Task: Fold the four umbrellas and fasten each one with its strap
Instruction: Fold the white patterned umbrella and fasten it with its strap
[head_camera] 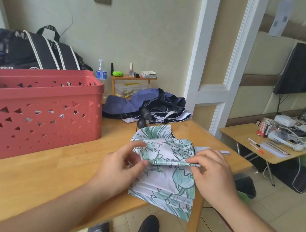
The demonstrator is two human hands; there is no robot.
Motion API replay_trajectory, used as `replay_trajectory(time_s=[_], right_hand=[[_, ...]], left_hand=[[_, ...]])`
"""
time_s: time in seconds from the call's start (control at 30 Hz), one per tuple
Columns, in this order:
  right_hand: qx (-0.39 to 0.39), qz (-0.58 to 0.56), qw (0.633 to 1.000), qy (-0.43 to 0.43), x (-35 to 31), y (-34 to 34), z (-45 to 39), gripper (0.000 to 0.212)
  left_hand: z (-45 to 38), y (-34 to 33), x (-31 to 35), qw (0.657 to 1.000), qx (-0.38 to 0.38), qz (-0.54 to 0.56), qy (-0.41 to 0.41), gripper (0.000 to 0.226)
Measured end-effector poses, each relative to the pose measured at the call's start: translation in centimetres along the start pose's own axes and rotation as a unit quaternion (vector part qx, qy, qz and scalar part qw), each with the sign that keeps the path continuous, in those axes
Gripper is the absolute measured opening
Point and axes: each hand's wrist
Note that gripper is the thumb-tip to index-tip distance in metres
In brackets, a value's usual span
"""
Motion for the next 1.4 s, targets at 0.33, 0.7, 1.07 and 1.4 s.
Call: replay_trajectory(time_s=[0.33, 0.7, 1.07, 1.4], right_hand=[[-0.007, -0.01, 1.0, 0.0, -0.6, -0.3, -0.7, 0.024], [-0.01, -0.01, 1.0, -0.019, -0.7, -0.2, -1.2, 0.026], [-0.014, 0.005, 1.0, 0.01, -0.4, -0.2, -1.0, 0.029], [-0.103, 0.007, 0.994, 0.034, -0.6, -0.4, -0.1, 0.038]], left_hand=[[-2.8, -0.6, 2.1, 0.963, 0.062, 0.204, 0.163, 0.03], [-2.3, -0.7, 2.4, 0.939, 0.004, 0.235, 0.253, 0.03], [-1.7, 0.6, 3.0, 0.941, -0.061, 0.215, 0.254, 0.035], [-2.0, 1.1, 0.6, 0.989, -0.044, -0.009, 0.141, 0.022]])
Point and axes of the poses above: each hand's wrist, its own z-axis away from the middle knuckle, its own y-axis out of the back of the hand, x = y × z, and after that the axes turned 9 degrees about x, right-handed
